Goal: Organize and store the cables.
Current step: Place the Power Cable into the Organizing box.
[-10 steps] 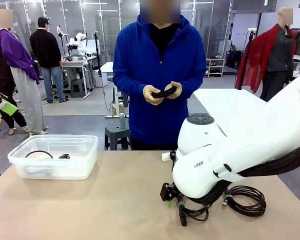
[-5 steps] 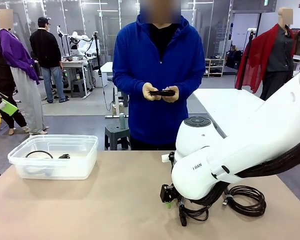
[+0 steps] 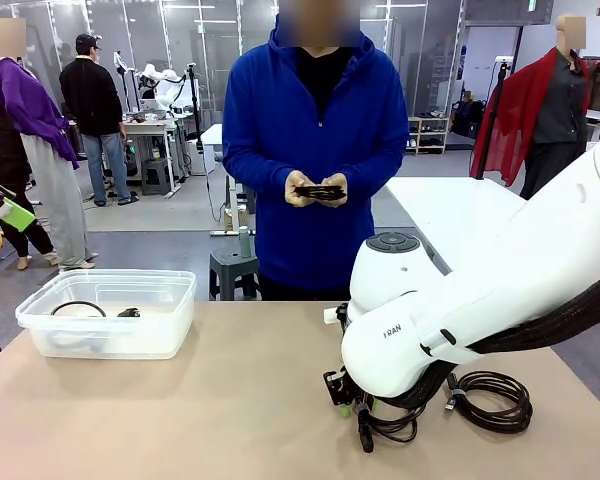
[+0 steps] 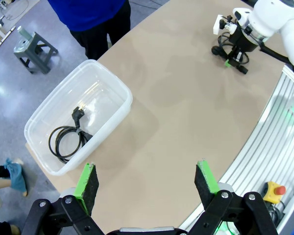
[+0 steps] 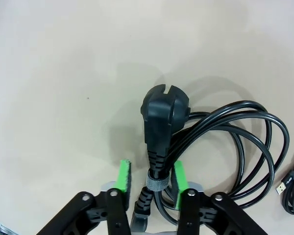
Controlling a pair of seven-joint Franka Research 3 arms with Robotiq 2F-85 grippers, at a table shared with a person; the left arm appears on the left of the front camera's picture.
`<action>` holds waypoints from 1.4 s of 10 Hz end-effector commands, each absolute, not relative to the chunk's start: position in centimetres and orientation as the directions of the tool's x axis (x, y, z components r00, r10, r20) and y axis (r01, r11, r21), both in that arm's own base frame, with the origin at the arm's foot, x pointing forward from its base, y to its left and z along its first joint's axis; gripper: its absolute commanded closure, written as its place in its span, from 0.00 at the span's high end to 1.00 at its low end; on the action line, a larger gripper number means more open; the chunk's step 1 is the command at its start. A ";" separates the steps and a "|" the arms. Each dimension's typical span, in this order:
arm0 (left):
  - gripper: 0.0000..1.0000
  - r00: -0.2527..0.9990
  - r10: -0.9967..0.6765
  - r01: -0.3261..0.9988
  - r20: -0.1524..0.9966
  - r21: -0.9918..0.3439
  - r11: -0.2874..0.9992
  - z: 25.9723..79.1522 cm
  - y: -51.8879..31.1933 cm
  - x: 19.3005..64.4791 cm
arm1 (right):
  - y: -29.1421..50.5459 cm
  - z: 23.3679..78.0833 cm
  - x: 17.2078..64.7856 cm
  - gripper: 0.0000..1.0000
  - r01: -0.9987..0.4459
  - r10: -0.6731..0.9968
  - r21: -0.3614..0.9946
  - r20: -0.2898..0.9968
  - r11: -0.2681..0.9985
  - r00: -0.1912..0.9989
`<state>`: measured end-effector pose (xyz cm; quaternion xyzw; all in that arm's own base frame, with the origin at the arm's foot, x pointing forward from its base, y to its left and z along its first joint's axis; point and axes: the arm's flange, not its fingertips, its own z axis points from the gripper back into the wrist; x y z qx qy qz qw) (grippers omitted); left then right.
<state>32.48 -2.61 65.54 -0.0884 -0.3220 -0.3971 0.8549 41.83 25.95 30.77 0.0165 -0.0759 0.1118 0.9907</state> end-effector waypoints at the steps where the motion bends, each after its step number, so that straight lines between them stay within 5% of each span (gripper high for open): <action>1: 1.00 0.478 -0.634 0.739 0.607 0.112 0.664 65.5 -2.5 32.4 | 26.9 30.3 41.9 0.21 -0.171 0.170 -0.005 0.147 0.985 0.974; 3: 1.00 0.478 -0.634 0.739 0.607 0.112 0.664 65.5 -2.5 32.4 | 26.8 30.4 41.9 0.01 -0.156 0.156 -0.012 0.145 0.988 0.977; 11: 1.00 0.478 -0.634 0.739 0.607 0.112 0.664 65.5 -2.5 32.4 | 27.7 38.7 42.2 0.00 -0.106 0.114 -0.073 0.125 0.992 0.986; 14: 1.00 0.478 -0.634 0.739 0.607 0.112 0.664 65.5 -2.5 32.4 | 27.0 39.1 42.1 0.09 -0.136 0.140 -0.042 0.118 0.990 0.983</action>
